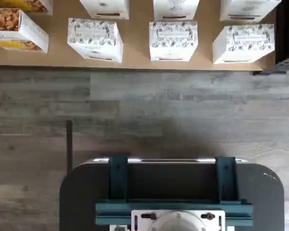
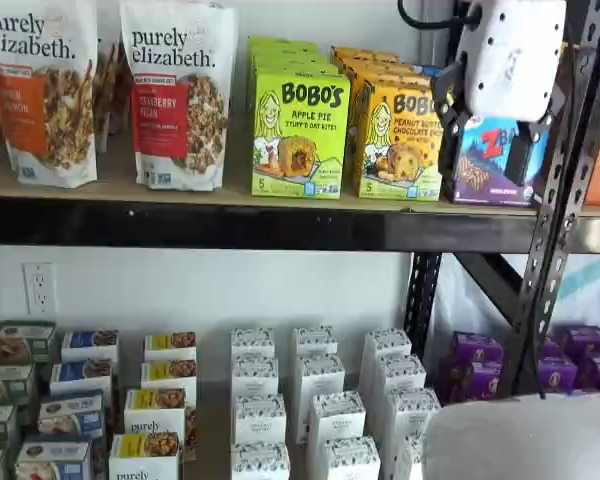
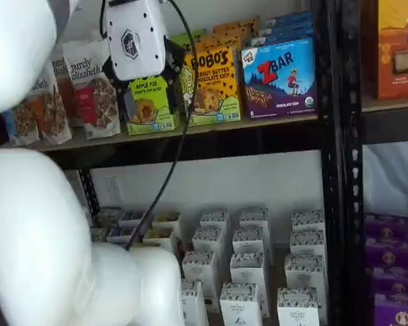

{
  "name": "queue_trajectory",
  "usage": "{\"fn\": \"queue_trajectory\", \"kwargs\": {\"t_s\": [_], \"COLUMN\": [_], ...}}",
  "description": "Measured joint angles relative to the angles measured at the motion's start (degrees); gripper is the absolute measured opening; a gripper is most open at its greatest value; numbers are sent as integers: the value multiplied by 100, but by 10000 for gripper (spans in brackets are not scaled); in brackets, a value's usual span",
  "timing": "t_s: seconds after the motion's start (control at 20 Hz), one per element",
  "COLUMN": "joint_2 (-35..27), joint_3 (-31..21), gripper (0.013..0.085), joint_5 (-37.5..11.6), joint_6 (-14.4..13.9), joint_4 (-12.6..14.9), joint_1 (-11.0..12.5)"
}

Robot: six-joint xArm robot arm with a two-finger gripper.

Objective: Pick the green box on the top shelf, the fourth from the left

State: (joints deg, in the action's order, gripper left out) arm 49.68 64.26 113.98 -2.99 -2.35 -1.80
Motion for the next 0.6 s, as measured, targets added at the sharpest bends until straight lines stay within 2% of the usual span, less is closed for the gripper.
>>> {"fn": "queue_trajectory", "kwargs": {"t_s": [0.05,0.1,0.2,0.6], "joint_2": [64,179,231,216], "joint_3": [-58,-162,-207,-206], "gripper": [850,850,850,850], "joint_5": [-99,-274,-373,-411], "joint_6": [60,169,244,124], "joint_4": [-101,-306,-448,-456], "joint_1": [95,292,402,271]}}
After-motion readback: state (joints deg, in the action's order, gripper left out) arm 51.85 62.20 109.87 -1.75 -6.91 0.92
